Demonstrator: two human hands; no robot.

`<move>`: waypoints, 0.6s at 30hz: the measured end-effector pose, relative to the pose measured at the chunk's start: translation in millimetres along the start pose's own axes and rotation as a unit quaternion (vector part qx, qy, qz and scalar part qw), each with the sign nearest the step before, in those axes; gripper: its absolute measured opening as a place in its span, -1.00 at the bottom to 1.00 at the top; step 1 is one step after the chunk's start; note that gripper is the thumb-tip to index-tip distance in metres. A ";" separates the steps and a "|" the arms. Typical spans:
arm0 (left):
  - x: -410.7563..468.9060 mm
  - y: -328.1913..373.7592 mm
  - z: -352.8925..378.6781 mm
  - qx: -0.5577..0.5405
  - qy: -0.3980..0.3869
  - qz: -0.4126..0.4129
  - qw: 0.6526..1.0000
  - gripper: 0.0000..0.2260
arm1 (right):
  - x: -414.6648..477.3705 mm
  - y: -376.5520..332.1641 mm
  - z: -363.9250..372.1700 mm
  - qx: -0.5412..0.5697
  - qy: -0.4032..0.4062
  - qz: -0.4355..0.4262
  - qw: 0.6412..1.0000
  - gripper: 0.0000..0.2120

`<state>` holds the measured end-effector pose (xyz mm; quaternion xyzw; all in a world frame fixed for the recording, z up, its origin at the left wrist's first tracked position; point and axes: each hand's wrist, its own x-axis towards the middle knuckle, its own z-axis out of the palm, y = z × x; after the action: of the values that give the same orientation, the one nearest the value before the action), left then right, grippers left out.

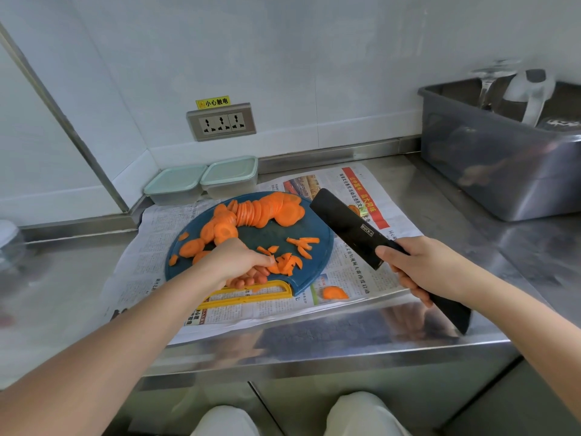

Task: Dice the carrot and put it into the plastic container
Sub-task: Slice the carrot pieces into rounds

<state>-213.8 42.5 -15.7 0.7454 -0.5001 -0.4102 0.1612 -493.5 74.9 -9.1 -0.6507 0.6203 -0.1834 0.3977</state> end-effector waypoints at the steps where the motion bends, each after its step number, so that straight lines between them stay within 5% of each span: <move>1: 1.3 0.9 0.5 0.000 0.003 0.001 1.000 -0.74 | -0.2 0.4 0.0 0.001 0.001 -0.002 1.000 -0.71; 8: -4.5 4.7 3.4 0.049 0.026 0.014 0.998 -0.64 | -1.8 3.6 -4.2 0.005 0.012 -0.005 1.000 -0.70; 12: -19.5 11.4 12.8 0.215 0.133 0.212 0.944 -0.68 | -1.5 5.2 -5.2 0.013 0.013 -0.005 1.000 -0.69; 14: -32.0 18.1 28.1 0.220 0.070 0.311 0.922 -0.86 | -1.8 6.2 -5.7 0.014 0.013 -0.004 1.000 -0.68; 18: -33.0 22.5 54.6 0.305 -0.051 0.389 0.868 -0.75 | -4.4 7.7 -7.1 0.014 0.024 -0.007 1.000 -0.67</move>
<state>-275.2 70.7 -19.6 0.4808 -0.8570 -0.1796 0.0466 -504.5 77.8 -9.3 -0.6449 0.6220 -0.2107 0.3909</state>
